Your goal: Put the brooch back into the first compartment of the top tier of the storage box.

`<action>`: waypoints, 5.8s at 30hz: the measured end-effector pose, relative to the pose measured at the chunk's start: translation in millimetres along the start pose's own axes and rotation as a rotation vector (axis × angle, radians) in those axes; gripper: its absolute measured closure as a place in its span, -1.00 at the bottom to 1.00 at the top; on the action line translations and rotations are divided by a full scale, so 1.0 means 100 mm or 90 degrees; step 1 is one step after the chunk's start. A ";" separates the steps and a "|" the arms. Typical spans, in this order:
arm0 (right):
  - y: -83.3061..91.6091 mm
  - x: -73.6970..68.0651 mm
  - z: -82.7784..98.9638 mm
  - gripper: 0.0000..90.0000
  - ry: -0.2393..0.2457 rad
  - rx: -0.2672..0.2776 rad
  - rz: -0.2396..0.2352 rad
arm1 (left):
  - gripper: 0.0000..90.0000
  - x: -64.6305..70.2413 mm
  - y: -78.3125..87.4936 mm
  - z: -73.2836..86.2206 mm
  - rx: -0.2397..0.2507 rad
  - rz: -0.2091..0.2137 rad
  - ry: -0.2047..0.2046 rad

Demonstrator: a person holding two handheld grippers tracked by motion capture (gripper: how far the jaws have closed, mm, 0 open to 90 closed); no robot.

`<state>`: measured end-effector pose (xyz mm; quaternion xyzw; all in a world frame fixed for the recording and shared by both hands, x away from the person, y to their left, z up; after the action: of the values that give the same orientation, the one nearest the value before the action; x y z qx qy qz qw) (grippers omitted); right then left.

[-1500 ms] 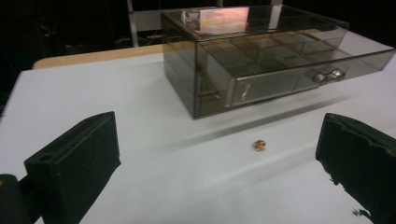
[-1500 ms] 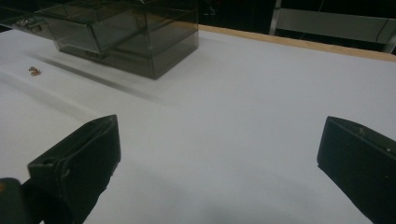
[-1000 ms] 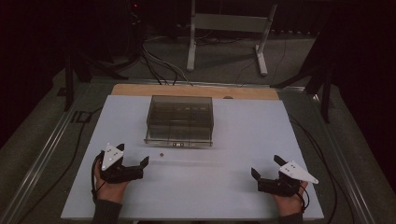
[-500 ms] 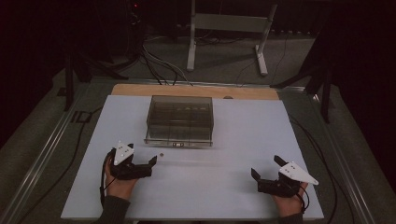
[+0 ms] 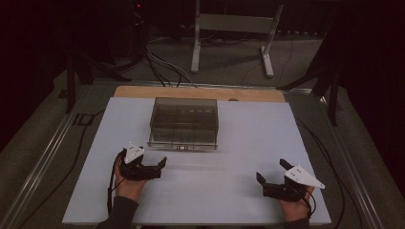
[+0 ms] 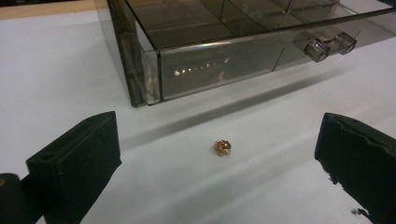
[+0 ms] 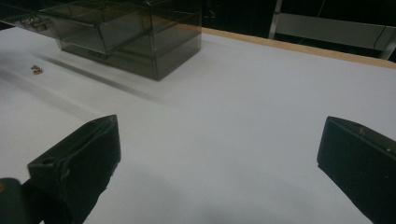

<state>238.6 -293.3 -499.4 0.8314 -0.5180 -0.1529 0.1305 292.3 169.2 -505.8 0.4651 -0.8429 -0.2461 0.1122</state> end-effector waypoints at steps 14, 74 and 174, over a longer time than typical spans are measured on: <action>0.00 0.00 0.00 -1.00 0.002 0.001 0.001 | -0.85 0.03 -0.21 0.02 -0.049 0.015 0.003; -0.01 0.00 0.00 -1.00 0.004 -0.004 0.003 | 0.79 0.11 -0.54 -0.09 -0.181 0.034 -0.027; -0.01 -0.01 0.00 -1.00 0.006 -0.004 -0.003 | 0.80 0.19 -0.03 -0.72 -0.132 0.122 -0.086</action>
<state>239.6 -292.1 -499.8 0.8329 -0.5150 -0.1508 0.1353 314.7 129.7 -446.5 0.3507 -0.8593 -0.3504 0.1257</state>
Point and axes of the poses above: each handheld gripper's, and its own axes: y roughly backward along the jaws, z roughly out of its underside, x roughly to its right, the point moved 1 cm from there along -y, roughly forward along the jaws, and after that the axes turned 8 degrees about -y, right-handed, at the moved point
